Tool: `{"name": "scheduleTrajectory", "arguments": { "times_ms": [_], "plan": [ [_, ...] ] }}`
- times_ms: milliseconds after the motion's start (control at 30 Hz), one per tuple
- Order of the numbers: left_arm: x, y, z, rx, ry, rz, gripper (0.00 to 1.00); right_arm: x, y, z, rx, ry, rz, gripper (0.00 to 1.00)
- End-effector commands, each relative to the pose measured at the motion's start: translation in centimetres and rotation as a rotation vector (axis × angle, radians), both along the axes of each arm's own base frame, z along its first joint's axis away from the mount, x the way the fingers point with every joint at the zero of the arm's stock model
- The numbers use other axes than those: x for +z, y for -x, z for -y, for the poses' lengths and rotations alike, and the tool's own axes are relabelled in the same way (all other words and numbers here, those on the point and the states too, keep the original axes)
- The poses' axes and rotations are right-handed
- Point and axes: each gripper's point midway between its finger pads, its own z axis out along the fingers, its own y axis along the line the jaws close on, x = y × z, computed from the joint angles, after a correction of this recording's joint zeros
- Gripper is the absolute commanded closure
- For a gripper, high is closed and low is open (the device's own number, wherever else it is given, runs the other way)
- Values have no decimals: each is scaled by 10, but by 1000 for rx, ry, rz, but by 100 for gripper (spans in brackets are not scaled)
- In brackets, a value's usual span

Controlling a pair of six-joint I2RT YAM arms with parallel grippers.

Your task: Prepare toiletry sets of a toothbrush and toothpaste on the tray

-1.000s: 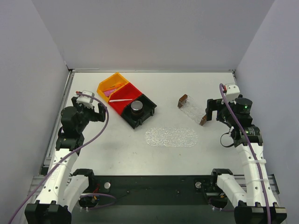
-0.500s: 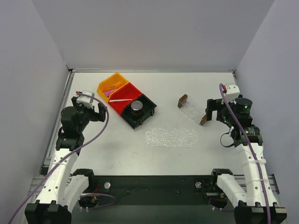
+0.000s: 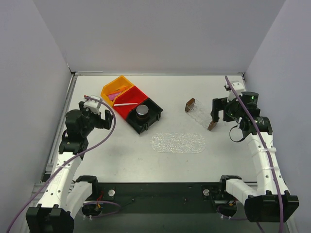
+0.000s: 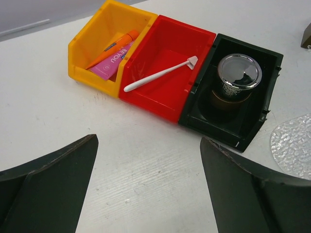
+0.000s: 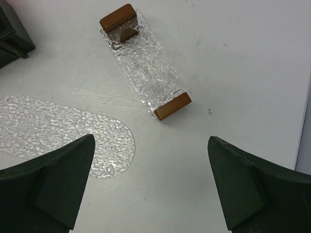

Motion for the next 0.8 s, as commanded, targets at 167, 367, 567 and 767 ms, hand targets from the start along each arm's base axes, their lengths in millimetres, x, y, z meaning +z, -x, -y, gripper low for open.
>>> {"name": "scheduleTrajectory", "arguments": {
  "times_ms": [167, 367, 567, 767],
  "plan": [
    [19, 1, 8, -59, -7, 46, 3, 10, -17, 5, 83, 110, -89, 5],
    [18, 2, 9, -65, -13, 49, 3, -20, -33, 4, 197, 247, -206, 3],
    [17, 1, 8, -63, -18, 49, 3, -50, -50, 0, 308, 294, -290, 0],
    [13, 0, 7, -62, -25, 39, 2, -69, -67, -5, 419, 312, -356, 0]
  ]
}}
